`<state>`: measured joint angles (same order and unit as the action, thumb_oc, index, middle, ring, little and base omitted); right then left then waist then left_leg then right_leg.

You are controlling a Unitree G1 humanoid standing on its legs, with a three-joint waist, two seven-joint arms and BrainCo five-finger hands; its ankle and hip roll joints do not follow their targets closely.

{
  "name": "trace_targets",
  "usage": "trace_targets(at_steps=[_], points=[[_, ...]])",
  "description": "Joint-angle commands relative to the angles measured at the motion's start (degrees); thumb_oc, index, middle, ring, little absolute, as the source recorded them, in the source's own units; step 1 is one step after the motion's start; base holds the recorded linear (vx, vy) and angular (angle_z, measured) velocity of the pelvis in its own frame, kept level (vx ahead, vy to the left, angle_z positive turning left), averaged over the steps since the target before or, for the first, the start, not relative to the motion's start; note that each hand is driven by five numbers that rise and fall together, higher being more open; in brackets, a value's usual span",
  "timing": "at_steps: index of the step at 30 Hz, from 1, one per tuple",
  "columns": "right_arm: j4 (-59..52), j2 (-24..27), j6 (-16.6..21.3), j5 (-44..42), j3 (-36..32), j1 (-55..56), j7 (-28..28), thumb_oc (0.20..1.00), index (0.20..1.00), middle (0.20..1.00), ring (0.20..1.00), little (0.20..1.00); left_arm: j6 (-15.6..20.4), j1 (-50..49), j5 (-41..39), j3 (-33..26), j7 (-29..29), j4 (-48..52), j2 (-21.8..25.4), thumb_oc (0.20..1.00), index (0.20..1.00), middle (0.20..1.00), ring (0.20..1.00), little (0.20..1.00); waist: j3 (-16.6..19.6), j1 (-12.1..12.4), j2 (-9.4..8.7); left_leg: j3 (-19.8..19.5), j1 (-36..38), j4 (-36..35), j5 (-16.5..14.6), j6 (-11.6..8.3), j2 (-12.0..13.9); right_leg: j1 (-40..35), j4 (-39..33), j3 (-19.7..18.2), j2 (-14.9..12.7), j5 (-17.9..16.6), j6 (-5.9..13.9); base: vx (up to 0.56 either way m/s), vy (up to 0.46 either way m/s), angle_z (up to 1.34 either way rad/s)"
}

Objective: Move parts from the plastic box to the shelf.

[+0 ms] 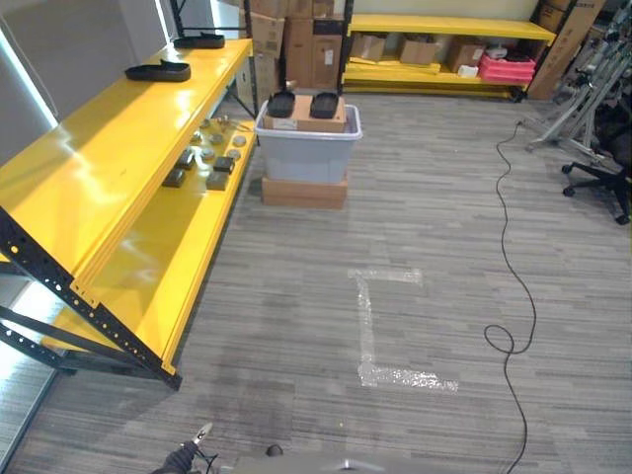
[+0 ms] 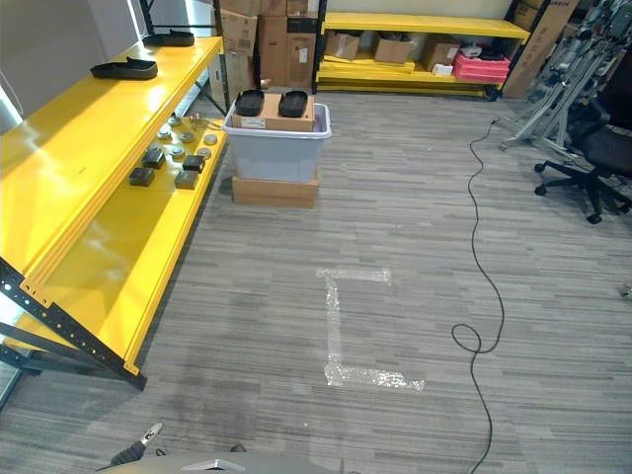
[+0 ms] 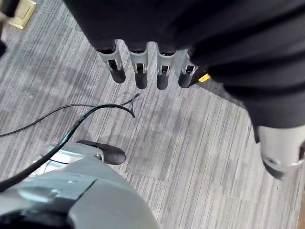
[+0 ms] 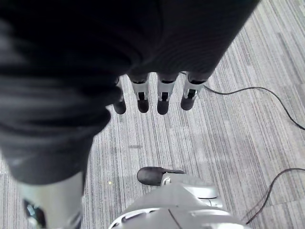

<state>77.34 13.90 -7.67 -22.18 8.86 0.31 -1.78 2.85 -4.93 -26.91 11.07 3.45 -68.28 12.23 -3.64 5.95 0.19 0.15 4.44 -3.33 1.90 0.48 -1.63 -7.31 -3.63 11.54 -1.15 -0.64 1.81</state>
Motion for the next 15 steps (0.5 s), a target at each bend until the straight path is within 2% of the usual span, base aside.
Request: trace_targets(at_steps=[1,10,15], points=[[2.37,0.06,-0.14,0.21,1.04,-1.34,-0.89,1.0,1.0,1.0,1.0,1.0,-0.15,3.95,-0.71,-1.91,1.8,-3.2,-1.73,1.0,1.0,1.0,1.0,1.0,-0.12,1.46,-0.81,3.59,0.08,1.61,-3.76,-0.14,-0.09,1.48,-0.35,0.07,-3.93,-2.08,5.47,0.0,0.0,0.0],[3.01,-0.09,-2.69,-1.93,0.93,-1.51,-1.28,1.0,1.0,1.0,1.0,1.0,0.85,4.39,0.92,-1.53,5.21,-3.42,-1.74,1.0,1.0,1.0,1.0,1.0,-0.19,1.67,-0.86,3.49,0.43,1.5,-3.79,-0.09,-0.14,1.31,-0.11,0.19,-4.2,-2.08,5.56,0.0,0.0,0.0],[3.35,0.4,0.29,-1.76,0.38,-1.79,-1.87,1.0,1.0,1.0,1.0,1.0,3.04,4.37,0.87,-1.67,5.69,-3.53,-1.77,1.0,1.0,1.0,1.0,1.0,-0.13,1.88,-0.86,3.1,0.87,1.31,-3.79,-0.08,-0.24,0.98,0.0,-0.05,-4.12,-1.99,5.52,0.01,0.005,0.0]])
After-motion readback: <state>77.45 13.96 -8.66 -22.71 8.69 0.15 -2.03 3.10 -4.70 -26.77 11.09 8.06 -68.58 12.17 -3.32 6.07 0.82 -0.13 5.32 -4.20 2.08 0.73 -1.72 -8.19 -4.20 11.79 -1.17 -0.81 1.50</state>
